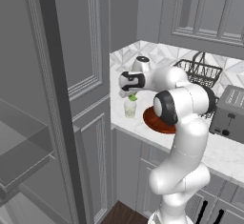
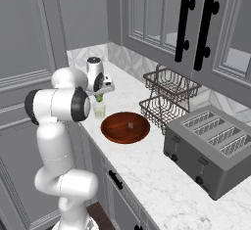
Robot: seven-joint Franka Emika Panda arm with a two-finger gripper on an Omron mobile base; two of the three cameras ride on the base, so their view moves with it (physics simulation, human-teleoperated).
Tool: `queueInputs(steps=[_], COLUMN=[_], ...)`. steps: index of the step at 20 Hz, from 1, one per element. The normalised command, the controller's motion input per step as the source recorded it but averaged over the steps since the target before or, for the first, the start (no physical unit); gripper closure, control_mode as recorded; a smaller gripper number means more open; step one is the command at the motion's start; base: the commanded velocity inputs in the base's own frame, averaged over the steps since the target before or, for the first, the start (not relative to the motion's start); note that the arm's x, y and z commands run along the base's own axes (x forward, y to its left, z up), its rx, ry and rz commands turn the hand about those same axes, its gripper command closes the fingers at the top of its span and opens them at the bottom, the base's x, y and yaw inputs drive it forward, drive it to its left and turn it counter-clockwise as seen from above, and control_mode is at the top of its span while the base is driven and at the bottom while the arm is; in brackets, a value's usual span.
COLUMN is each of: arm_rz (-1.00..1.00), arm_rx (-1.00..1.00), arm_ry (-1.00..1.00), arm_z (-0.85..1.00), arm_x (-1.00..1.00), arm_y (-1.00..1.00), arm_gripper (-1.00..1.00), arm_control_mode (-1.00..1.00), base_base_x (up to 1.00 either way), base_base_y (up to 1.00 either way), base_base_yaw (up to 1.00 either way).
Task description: Grab a lemon wedge from the fridge and one ice cube from the ice bowl, and put them in the glass of lemonade.
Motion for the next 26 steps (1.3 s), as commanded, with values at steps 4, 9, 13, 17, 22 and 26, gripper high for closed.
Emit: queueInputs(steps=[4,9,13,17,22,26], arm_rz=[0.00,0.00,0.00,0.00,0.00,0.00], arm_rx=[0.00,0.00,0.00,0.00,0.00,0.00], arm_ry=[0.00,0.00,-0.06,-0.01,0.00,0.00], arm_z=[0.00,-0.04,0.00,0.00,0.00,-0.04], arm_x=[0.09,-0.03,-0.24,0.01,0.05,0.21], arm_y=[0.32,-0.05,-0.08,-0.01,0.00,0.00], arm_gripper=[1.00,1.00,1.00,1.00,1.00,1.00], arm_control_mode=[-1.00,-1.00,-1.00,-1.00,-1.00,-1.00], base_base_x=[0.00,0.00,0.00,0.00,0.00,0.00], base_base_y=[0.00,0.00,0.00,0.00,0.00,0.00], base_base_yaw=[0.00,0.00,0.00,0.00,0.00,0.00])
